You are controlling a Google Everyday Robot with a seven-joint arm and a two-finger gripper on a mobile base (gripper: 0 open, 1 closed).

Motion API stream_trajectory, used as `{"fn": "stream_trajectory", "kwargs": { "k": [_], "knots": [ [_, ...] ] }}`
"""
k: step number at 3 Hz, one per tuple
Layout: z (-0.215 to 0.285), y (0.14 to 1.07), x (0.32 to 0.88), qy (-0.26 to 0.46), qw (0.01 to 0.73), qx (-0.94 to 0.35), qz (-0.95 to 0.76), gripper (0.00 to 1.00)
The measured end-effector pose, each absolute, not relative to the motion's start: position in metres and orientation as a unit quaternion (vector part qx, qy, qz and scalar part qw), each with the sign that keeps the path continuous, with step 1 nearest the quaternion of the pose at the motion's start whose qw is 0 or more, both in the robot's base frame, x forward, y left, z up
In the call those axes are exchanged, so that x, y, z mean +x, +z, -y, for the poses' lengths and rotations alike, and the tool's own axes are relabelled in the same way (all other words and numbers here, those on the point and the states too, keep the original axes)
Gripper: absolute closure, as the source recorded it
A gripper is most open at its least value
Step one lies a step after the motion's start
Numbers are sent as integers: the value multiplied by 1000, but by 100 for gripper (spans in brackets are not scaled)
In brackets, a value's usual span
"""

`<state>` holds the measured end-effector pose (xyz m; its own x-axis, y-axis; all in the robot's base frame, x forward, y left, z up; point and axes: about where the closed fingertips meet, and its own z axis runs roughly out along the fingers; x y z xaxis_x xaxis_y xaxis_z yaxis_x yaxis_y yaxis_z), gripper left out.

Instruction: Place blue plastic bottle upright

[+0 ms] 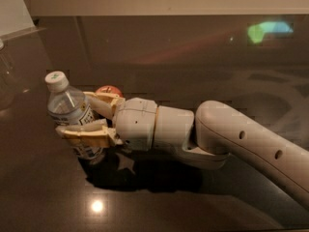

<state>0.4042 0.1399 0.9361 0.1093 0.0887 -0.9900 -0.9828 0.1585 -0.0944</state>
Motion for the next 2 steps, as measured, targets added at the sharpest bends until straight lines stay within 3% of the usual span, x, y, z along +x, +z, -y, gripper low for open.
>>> {"fn": "stream_trajectory", "kwargs": {
  "k": [1, 2],
  "knots": [
    [-139, 934, 405, 457, 586, -457, -488, 0],
    [-139, 934, 405, 457, 586, -457, -488, 0]
  ]
}}
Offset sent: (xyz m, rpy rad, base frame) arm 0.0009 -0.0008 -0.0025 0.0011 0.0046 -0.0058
